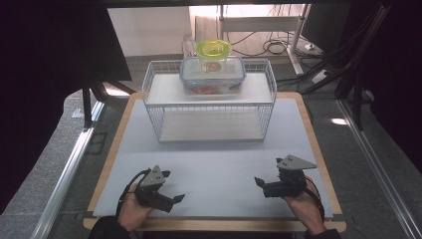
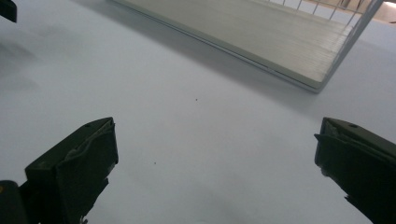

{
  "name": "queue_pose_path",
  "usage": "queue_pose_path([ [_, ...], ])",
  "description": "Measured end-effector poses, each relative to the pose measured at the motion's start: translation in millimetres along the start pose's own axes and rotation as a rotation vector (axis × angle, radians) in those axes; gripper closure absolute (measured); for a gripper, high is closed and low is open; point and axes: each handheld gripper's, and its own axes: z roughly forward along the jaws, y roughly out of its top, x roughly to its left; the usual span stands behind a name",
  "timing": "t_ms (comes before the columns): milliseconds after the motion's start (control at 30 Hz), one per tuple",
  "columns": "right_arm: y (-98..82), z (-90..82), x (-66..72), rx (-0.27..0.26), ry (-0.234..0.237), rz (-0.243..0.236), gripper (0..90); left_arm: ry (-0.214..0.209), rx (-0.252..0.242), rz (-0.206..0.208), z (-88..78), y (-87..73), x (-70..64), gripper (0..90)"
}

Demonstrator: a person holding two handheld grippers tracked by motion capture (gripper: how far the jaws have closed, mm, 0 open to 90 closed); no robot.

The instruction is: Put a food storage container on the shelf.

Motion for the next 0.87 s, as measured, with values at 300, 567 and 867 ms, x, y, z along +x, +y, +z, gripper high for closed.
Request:
queue_pose_path([
  [300,-12.4,1.3,-3.3,0.025,-0.030,0.022,0.0,-0.001,0.008,0.002,0.7,0.0,-0.1,4.7],
  [567,-25.2,6.6,-6.4,0.081,-0.033,0.034,0.0,0.003,0.014,0.007,1.5,-0.4,-0.6,4.7],
  [867,-30.2,10.9,-8.8,0.112,-0.030,0.045,0.0,0.009,0.018,0.004,1.8,-0.1,-0.3,4.6],
])
